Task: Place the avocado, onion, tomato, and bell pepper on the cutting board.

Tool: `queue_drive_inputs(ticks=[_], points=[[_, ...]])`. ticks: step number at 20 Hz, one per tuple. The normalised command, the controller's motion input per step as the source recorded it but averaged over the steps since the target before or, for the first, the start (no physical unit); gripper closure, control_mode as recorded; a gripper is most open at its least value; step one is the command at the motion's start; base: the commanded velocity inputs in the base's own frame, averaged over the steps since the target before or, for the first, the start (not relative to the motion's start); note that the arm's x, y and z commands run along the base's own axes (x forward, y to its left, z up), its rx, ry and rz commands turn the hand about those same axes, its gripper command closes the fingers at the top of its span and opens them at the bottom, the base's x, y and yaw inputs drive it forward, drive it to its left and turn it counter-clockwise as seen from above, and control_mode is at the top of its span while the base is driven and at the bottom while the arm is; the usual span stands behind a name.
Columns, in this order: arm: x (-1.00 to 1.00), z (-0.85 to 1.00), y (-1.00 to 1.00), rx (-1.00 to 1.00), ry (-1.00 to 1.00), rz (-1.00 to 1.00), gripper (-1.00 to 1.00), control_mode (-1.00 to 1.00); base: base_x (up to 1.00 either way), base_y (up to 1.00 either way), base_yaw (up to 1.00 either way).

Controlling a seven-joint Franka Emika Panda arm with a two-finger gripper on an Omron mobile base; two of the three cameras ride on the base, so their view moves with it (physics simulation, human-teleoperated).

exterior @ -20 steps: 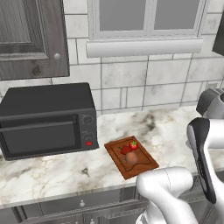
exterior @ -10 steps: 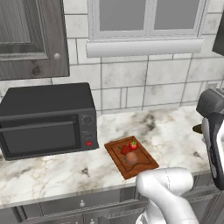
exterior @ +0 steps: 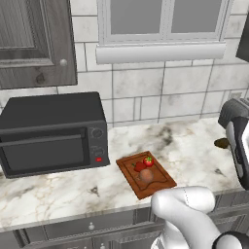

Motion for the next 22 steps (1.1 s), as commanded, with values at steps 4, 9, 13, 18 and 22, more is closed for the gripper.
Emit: queue_drive_inputs(ticks=[4, 9, 13, 18, 22], points=[[0.39, 0.0, -0.25, 0.0, 0.0, 0.0, -1.0, -1.0, 0.0, 0.0, 0.0], [0.26, 0.0, -0.08, 0.0, 0.0, 0.0, -1.0, -1.0, 0.0, 0.0, 0.0], [0.16, -0.13, 0.0, 0.0, 0.0, 0.0, -1.0, -1.0, 0.0, 0.0, 0.0], [0.15, -0.32, -0.08, 0.0, 0.0, 0.0, -1.0, -1.0, 0.0, 0.0, 0.0], [0.25, -0.3, -0.16, 0.0, 0.0, 0.0, -1.0, -1.0, 0.0, 0.0, 0.0]])
